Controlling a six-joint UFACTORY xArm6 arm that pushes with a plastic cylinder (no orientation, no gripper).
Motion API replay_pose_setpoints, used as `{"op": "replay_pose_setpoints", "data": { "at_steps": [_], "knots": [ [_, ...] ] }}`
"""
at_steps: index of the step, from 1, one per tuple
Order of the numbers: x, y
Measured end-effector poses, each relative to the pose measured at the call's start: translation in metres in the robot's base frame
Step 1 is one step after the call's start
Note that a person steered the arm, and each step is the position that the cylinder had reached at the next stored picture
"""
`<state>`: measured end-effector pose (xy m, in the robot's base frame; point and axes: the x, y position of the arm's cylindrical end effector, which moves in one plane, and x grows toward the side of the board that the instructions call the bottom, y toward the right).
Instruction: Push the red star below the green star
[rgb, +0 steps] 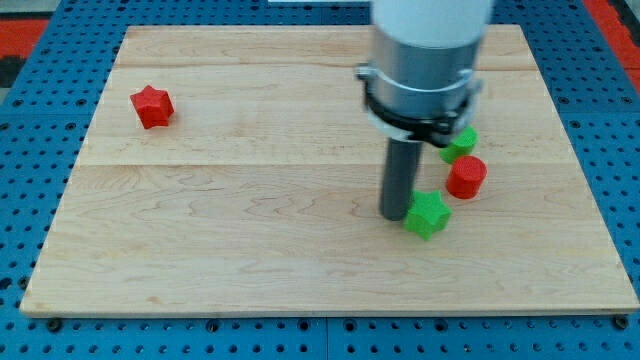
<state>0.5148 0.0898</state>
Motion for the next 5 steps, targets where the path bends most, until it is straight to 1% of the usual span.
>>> {"op": "replay_pose_setpoints", "data": {
  "at_steps": [1, 2, 3, 4, 5],
  "knots": [
    [0.003, 0.031],
    [0.003, 0.040],
    [0.006, 0.017],
    [0.054, -0.009],
    [0.073, -0.019]
  ]
}}
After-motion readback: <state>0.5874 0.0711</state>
